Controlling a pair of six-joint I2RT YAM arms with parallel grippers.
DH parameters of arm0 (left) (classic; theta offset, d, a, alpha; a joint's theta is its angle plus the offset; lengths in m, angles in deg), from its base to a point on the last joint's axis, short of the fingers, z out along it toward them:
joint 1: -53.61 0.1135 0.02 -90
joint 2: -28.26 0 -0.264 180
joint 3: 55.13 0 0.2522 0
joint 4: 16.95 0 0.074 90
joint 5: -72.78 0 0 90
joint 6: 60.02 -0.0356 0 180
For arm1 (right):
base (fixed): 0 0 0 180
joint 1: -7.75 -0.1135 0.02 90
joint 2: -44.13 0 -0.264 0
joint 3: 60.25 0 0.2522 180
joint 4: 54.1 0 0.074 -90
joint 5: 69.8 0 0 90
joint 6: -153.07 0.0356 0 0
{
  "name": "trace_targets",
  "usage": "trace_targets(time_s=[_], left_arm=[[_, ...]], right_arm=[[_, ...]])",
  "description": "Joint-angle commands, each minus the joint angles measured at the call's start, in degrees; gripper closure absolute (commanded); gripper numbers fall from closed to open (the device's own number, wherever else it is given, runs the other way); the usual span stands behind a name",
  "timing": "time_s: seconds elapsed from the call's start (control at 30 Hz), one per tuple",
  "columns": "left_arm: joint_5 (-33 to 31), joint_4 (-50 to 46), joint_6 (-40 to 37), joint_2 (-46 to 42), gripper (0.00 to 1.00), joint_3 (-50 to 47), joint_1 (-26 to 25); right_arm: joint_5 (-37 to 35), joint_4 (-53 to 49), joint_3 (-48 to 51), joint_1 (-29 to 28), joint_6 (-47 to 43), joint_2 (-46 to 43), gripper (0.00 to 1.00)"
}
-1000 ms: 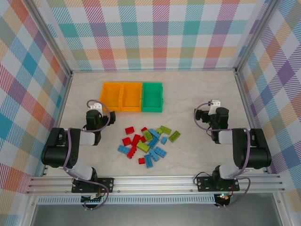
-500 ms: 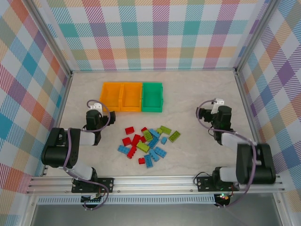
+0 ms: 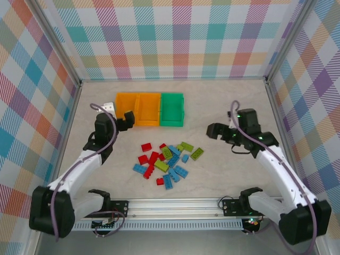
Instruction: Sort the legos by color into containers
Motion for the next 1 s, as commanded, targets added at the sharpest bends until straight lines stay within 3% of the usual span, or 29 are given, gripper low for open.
trace_targets(time_s=[0.0,0.1,0.23,0.43,0.63,0.97], left_arm=[[-0.6,-25.7,14.7,-2.4,0.00,5.7,-5.6],[0.1,-39.7,23.2,-0.8,0.04,10.2,-10.2],[2.5,-45.0,29.3,2.2,0.08,9.2,-14.6],[5.4,-39.3,30.7,11.8,0.12,9.5,-16.2],[1.6,-40.3,29.3,24.2,0.17,16.0,-18.3],[1.6,-33.8,29.0,31.5,0.29,15.2,-18.3]], right_arm=[[1.6,-11.6,-4.2,-7.2,3.2,3.0,0.06],[1.2,-9.0,-4.6,-13.2,6.9,5.4,0.07],[2.8,-5.0,-6.5,-18.1,9.9,9.4,0.09],[0.2,-3.4,-12.6,-26.7,12.2,16.3,0.09],[-2.6,-2.1,-14.8,-32.5,14.5,19.4,0.08],[-5.2,-2.1,-15.0,-33.9,14.9,18.4,0.08]])
